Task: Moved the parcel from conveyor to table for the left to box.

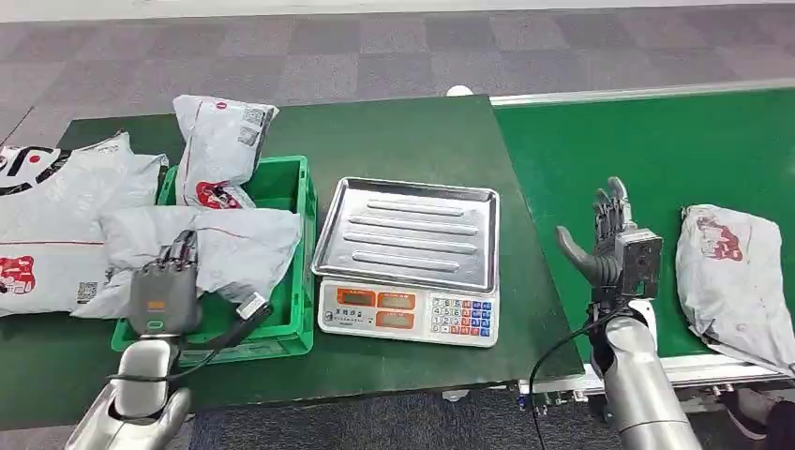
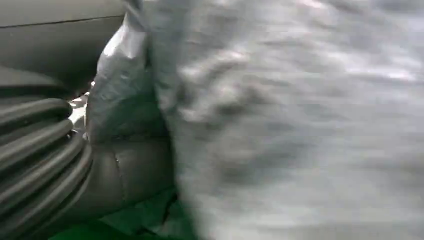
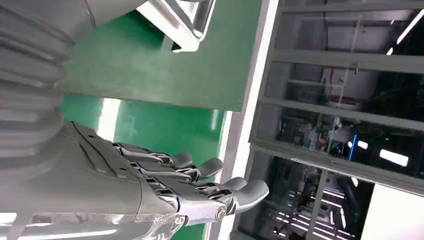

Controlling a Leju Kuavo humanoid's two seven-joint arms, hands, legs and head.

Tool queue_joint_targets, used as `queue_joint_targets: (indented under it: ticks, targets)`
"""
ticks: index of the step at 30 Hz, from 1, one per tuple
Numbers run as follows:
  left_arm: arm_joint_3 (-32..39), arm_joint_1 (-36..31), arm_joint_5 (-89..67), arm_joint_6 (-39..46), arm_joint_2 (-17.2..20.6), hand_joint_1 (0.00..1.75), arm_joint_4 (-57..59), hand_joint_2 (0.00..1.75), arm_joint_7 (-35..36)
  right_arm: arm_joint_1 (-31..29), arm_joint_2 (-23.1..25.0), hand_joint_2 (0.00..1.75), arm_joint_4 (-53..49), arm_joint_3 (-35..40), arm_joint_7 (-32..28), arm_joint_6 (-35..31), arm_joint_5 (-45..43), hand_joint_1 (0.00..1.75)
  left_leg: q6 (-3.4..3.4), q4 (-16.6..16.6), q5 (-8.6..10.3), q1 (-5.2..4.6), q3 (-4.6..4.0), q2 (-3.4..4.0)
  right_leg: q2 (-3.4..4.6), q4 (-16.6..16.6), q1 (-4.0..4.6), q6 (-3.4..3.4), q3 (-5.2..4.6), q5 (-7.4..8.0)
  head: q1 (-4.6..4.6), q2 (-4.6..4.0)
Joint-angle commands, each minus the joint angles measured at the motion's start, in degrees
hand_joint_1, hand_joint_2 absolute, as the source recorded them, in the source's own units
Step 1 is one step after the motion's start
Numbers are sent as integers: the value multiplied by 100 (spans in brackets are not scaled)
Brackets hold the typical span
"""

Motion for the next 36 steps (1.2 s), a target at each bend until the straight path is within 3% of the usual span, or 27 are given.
queue_joint_targets:
  ticks: [1,2,3,4,14,16,22,24,25,26,27,30,31,32,33,36]
  targets:
    - [281,448,-218,-141,486,175,-695,175,358,-435,17,175,527,55,-12,22,-39,0,-3,-6,-7,7,28,6,9,-11,7,-7,28,-4,0,-2]
    - [302,461,-218,-164,444,175,-673,175,359,-459,32,175,550,70,-12,24,-39,0,-3,-7,-7,9,30,7,10,-13,8,-7,31,-2,0,0]
    - [326,458,-218,-155,409,148,-632,175,331,-499,53,175,595,90,-21,14,-37,0,-1,-5,-6,10,21,11,12,-10,8,-6,22,0,0,0]
    - [458,408,-180,-191,242,0,-459,175,179,-555,78,175,646,139,-40,4,-36,0,-2,-9,-8,11,33,13,15,-13,8,-6,32,-2,0,-2]
    - [636,110,398,-282,-89,0,51,175,-690,-826,119,175,924,324,-45,41,-42,0,-2,-14,-4,13,38,2,9,-18,8,-7,40,1,0,-2]
    - [528,29,1338,-702,-120,0,214,175,-1255,-994,110,175,1126,425,-45,83,-46,0,-2,-17,-1,11,39,-3,5,-20,6,-7,43,2,0,0]
    - [216,-499,1770,-822,-229,0,839,175,-1535,-1206,172,175,1372,610,48,91,132,0,-2,-13,3,9,32,-15,-6,-14,4,-5,39,2,0,0]
    - [112,-795,2489,-1068,-381,0,1127,175,-1990,-1289,173,175,1490,754,152,-23,396,0,-1,-10,7,11,23,-23,-19,-13,5,-5,33,4,0,0]
    - [-7,-950,3686,-1878,-417,0,1131,175,-2872,-1447,114,175,1719,891,280,49,562,0,0,-7,9,7,16,-28,-26,-7,2,-4,27,2,0,-2]
    - [-159,-1064,4501,-2591,-346,0,1090,175,-3454,-1630,94,0,1946,992,330,166,639,0,0,-10,11,10,25,-33,-31,-13,4,-5,39,3,0,-2]
    - [-208,-1201,5945,-4085,-317,0,1084,175,-4304,-1840,101,0,2194,1099,377,265,747,0,-2,0,11,8,11,-31,-30,-3,2,-3,24,3,0,-2]
    - [-253,-1669,6732,-4624,-616,0,1405,175,-4283,-1953,244,0,2353,1164,526,11,1044,0,1,6,16,12,9,-34,-32,-1,6,-2,25,9,0,-2]
    - [-147,-1863,7561,-5161,-870,0,1727,175,-4350,-1912,252,0,2364,1186,664,-141,1229,0,2,3,18,11,7,-35,-34,-3,5,0,25,10,0,-2]
    - [-283,-2004,7615,-5077,-953,0,1864,175,-4295,-1885,273,0,2374,1158,664,-134,1271,0,3,-1,23,4,9,-47,-48,-4,-1,0,30,8,-4,-2]
    - [-277,-2088,7917,-5181,-1071,0,2021,175,-4298,-1875,273,175,2407,1151,681,-233,1375,0,6,-3,28,6,14,-69,-69,-13,2,0,43,9,0,0]
    - [-400,-2457,8603,-5297,-1456,0,2668,175,-4253,-1998,284,175,2779,1158,850,-832,2011,0,9,5,26,7,13,-81,-81,-9,2,1,46,9,2,0]
